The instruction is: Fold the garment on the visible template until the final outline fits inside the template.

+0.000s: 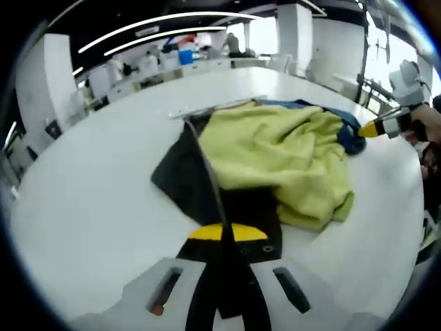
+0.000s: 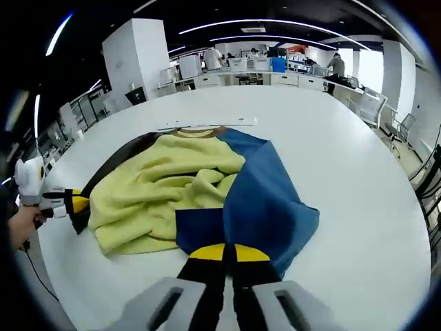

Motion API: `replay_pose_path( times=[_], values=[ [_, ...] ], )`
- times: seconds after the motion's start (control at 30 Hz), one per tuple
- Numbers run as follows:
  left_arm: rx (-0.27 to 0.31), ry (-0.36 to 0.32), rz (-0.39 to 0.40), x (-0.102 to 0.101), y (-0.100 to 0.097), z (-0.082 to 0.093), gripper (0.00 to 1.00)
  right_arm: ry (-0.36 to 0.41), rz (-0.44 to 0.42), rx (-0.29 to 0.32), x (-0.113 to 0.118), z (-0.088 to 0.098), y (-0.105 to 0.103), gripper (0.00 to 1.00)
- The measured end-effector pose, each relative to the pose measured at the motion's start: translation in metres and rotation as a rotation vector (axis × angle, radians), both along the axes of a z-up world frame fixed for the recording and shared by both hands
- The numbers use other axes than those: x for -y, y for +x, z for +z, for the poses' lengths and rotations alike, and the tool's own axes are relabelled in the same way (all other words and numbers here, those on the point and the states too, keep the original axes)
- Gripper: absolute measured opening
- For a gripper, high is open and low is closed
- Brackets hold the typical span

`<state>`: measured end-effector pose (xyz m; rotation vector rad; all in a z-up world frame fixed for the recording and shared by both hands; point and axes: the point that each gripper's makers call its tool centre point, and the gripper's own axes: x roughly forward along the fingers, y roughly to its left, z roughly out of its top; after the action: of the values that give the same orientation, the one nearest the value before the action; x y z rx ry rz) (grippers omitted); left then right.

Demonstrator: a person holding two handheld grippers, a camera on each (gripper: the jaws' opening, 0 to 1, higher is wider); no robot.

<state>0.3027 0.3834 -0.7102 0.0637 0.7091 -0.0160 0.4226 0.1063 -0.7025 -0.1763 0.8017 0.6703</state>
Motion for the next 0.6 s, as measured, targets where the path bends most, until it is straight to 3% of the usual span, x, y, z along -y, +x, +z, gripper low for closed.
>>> replay_pose_path(
  times=[0.4,0.6],
  values=[
    [0.025,0.034,-0.004,-0.011,-0.002,0.015,0.00,0.025,-0.005,0.061,0.013,0.029,0.011,0.00],
    [0.014,0.058,0.016,-0.027,-0.006,0.021,0.00,0.043,-0.008,0.103,0.021,0.046,0.024,0.00]
  ],
)
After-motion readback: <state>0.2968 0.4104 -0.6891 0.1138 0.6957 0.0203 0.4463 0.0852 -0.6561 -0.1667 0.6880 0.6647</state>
